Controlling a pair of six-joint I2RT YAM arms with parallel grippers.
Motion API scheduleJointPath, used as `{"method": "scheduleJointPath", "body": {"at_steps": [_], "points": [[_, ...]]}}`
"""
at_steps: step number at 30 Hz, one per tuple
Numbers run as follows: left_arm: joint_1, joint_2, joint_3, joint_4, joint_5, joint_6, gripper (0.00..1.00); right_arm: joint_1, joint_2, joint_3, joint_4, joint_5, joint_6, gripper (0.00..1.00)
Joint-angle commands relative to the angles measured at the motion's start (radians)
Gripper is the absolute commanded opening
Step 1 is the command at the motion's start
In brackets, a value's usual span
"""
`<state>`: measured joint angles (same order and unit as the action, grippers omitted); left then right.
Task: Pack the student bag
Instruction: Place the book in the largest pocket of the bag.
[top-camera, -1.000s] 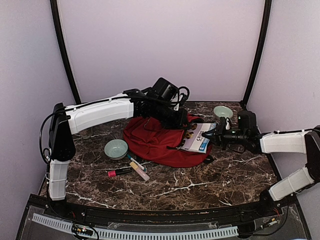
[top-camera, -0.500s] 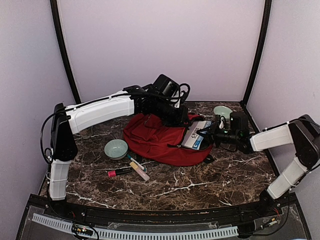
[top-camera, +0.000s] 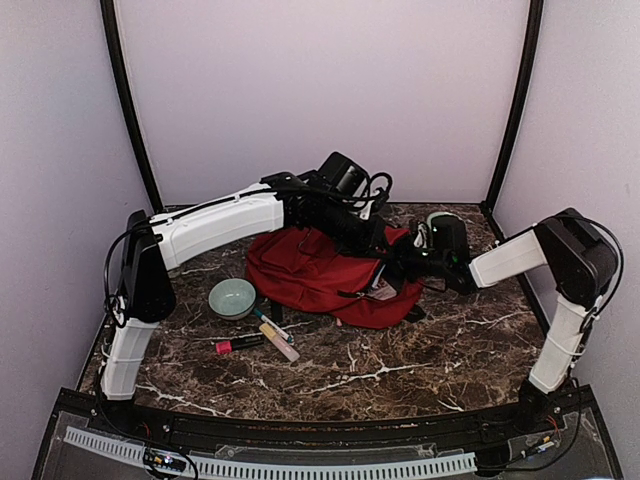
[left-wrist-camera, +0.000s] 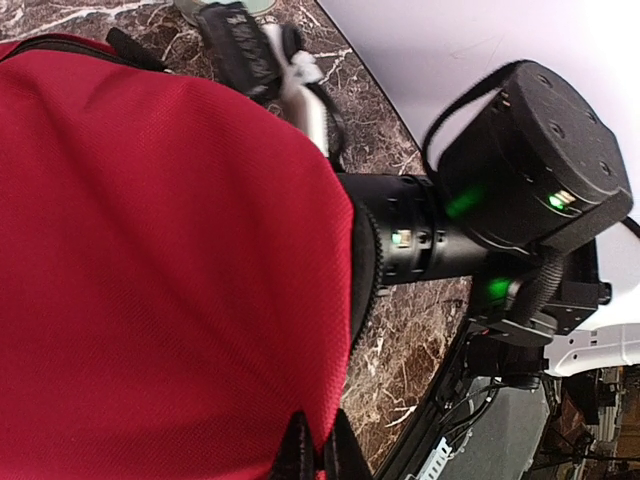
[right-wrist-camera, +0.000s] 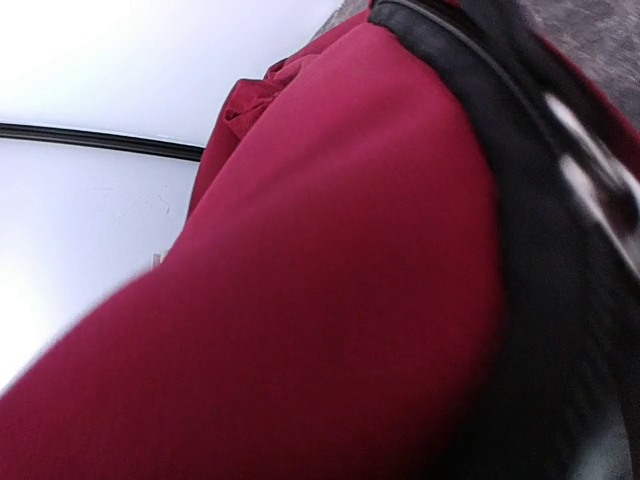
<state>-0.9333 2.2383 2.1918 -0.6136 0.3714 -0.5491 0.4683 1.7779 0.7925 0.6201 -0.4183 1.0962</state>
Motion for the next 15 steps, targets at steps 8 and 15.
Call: {"method": "scheduleJointPath", "body": {"at_steps": [8, 15], "points": [[-0.014, -0.033, 0.07, 0.054, 0.096, 0.037, 0.0, 0.023, 0.158, 0.239, -0.03, 0.062, -0.026, 0.0], [-0.009, -0.033, 0.078, 0.062, 0.103, 0.068, 0.0, 0.026, 0.14, 0.31, -0.309, 0.072, -0.147, 0.0]]}}
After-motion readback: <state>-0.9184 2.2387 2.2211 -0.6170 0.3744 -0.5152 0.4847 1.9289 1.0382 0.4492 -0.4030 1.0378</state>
